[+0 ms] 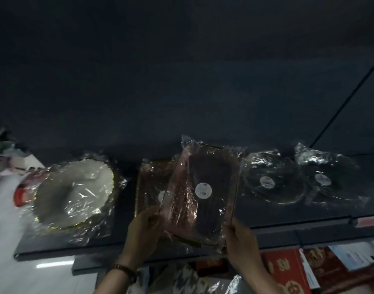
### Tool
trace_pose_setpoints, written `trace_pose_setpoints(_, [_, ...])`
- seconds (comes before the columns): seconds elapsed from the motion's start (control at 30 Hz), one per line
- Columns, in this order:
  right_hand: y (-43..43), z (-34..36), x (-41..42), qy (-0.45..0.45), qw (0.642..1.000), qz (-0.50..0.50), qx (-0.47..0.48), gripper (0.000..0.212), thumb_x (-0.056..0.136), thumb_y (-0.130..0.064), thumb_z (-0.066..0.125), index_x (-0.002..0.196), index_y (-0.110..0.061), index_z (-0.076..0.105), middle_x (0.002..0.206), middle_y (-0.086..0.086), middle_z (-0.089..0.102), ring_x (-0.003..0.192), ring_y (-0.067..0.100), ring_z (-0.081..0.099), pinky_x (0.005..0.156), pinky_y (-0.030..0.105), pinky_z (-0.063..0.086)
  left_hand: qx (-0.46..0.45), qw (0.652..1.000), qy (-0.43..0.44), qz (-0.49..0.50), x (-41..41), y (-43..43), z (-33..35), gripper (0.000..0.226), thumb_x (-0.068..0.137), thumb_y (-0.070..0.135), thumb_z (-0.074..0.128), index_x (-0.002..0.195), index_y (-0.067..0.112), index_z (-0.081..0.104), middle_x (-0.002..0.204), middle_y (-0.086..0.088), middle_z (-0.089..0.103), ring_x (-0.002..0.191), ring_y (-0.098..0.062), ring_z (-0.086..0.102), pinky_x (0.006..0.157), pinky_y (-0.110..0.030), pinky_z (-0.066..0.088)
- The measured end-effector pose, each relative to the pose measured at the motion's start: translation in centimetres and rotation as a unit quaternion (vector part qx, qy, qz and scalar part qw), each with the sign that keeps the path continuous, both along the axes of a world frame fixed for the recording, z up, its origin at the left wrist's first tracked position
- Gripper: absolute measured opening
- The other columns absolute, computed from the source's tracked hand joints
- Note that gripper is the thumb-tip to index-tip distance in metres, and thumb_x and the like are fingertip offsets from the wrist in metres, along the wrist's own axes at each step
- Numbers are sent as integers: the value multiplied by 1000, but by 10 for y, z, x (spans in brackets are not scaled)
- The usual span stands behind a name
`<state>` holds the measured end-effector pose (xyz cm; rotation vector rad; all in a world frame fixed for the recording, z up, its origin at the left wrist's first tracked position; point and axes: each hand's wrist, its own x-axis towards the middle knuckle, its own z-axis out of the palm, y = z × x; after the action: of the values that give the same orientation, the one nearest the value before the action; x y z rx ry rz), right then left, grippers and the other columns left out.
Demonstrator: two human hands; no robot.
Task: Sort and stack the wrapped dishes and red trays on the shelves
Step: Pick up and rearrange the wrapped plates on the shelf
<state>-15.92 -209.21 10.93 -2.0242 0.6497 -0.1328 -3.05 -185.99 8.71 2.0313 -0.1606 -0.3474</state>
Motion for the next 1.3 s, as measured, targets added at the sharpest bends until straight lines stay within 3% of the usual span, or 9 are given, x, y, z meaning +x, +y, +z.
trace_pose_setpoints(0.07, [14,0,12,13,1000,26,-10,33,108,-16,51,80,-30,61,65,-1,65,56,-3,58,52,15,42,15,999,-15,28,-2,24,-6,31,83,57,67,97,31,77,83,6,80,77,-18,77,73,-48,62])
trace_pose_setpoints(0.23, [38,-8,50,29,996,76,-21,31,110,-20,50,81,-16,61,66,0,64,54,-2,58,53,15,43,47,996,-27,73,7,57,-20,4,91,33,77,90,29,79,82,15,79,78,-5,74,72,-37,57])
trace_pose_setpoints(0.47, [50,-28,91,64,988,121,-70,30,111,-27,46,83,-26,55,70,-7,62,57,-2,55,54,13,42,43,994,-35,98,15,74,-29,29,83,58,72,88,31,80,83,19,79,80,-1,75,78,-39,61])
trace_pose_setpoints(0.77, [58,-46,101,121,976,95,-154,17,109,-32,50,93,-26,54,79,-8,62,75,14,63,66,28,48,91,987,-93,90,24,66,-51,14,91,28,74,83,16,75,72,6,74,70,-12,68,58,-28,45])
trace_pose_setpoints(0.8, [59,-47,101,120,975,88,-166,11,108,-34,52,107,-26,59,89,-4,67,84,19,68,71,30,49,90,986,-111,82,24,64,-51,9,92,25,74,86,18,75,72,6,71,72,-15,65,57,-29,42])
trace_pose_setpoints(0.9, [63,-48,102,110,975,49,-187,56,105,-36,59,157,-27,42,118,7,74,106,27,73,86,34,55,114,982,-140,58,24,63,-55,23,98,32,61,116,29,73,77,0,65,82,-24,60,63,-32,43])
trace_pose_setpoints(1.03, [65,-48,104,135,962,69,-229,47,108,-28,51,154,-35,47,118,2,76,103,21,74,82,29,56,173,976,-131,4,21,65,-62,42,96,17,58,134,34,57,92,-9,67,86,-36,68,70,-40,57])
trace_pose_setpoints(1.2, [65,-46,118,212,928,117,-284,43,106,-11,42,146,-22,48,125,10,71,111,30,71,83,34,54,217,969,-112,-24,20,54,-63,57,93,5,46,149,13,43,100,-10,51,79,-45,66,67,-47,55])
trace_pose_setpoints(1.3, [59,-42,119,236,915,142,-295,39,106,-19,43,145,-23,46,127,12,70,114,34,69,88,41,56,229,966,-115,-42,22,55,-70,57,92,23,42,149,17,37,103,-13,56,84,-45,66,71,-46,53])
